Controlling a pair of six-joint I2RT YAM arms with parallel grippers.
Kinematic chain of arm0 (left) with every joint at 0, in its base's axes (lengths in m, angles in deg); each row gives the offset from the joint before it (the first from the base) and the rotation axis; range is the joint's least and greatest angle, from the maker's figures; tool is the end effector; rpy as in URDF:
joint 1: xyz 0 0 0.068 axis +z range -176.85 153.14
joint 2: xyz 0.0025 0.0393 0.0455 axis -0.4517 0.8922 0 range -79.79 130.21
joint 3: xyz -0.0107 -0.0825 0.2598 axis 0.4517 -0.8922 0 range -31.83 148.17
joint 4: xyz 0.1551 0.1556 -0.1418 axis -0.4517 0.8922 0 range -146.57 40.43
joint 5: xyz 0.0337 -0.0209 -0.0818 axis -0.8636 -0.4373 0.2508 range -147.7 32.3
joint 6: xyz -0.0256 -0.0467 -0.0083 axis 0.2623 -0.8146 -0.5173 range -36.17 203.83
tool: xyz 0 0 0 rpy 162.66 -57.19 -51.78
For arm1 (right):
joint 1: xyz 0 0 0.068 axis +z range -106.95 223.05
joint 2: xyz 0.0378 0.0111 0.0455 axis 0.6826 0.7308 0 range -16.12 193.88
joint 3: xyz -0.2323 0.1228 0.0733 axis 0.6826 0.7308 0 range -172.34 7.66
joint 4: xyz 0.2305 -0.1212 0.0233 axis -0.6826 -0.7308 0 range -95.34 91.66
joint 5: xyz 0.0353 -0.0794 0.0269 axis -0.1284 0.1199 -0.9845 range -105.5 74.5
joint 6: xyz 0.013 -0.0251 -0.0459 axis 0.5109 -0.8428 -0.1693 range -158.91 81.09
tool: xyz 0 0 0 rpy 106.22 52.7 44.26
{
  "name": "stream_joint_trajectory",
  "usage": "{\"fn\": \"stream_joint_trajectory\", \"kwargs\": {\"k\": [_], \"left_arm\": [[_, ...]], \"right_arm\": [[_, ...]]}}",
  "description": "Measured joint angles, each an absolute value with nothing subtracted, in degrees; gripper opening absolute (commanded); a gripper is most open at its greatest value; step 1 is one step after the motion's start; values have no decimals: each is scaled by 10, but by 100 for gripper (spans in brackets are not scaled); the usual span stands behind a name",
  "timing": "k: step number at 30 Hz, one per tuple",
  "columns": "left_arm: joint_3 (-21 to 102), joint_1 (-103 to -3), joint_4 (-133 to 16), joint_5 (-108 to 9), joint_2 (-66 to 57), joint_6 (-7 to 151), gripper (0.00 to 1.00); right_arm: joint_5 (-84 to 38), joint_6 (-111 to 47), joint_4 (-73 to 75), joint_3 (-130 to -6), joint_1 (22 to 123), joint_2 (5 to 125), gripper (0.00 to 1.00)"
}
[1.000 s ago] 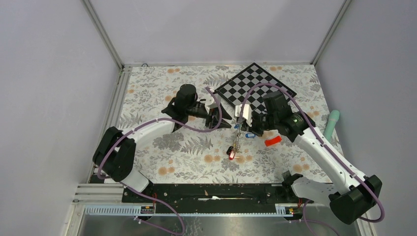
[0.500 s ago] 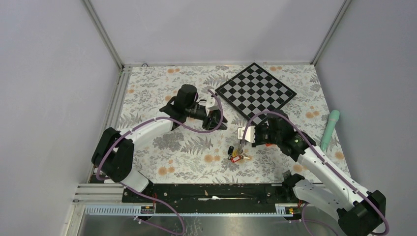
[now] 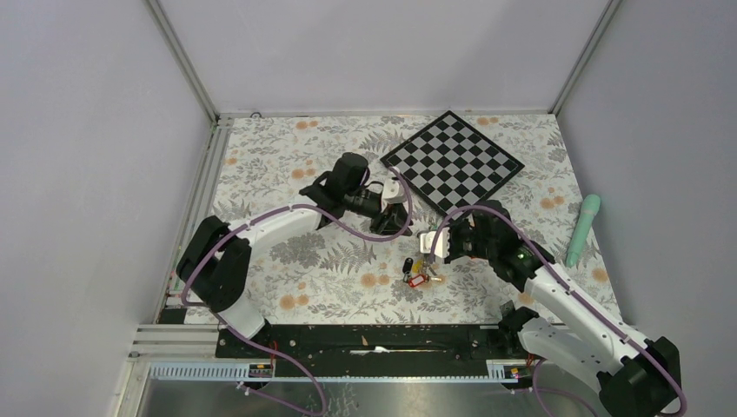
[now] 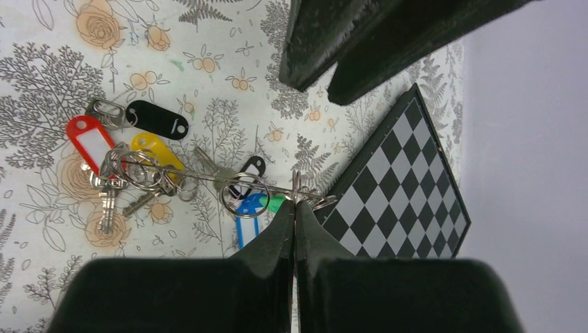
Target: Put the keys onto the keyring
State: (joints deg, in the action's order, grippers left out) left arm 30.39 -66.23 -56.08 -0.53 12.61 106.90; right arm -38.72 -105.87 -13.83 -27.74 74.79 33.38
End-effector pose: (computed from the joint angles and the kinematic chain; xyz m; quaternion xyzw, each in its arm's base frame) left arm 0.2542 -0.2472 0.2584 0.5980 0.5298 -0.4732 0.3713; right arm 0.1573 0.1138 0.2601 -0.7083 0.4746 0.0167 0.5223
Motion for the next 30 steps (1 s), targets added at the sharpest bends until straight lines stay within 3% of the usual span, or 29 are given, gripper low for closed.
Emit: {"fn": "stream_joint_trajectory", "kwargs": {"k": [8, 17, 30], "left_arm": [[329, -678, -532, -7, 152, 1123, 32], [329, -683, -527, 0, 153, 1158, 38], [322, -688, -536, 5, 153, 1160, 27]], "right_arm": [[-423, -1009, -141, -300, 749, 365, 0], [-460, -940, -144, -326, 749, 394, 0], [-474, -898, -144, -327, 749, 405, 0]]}}
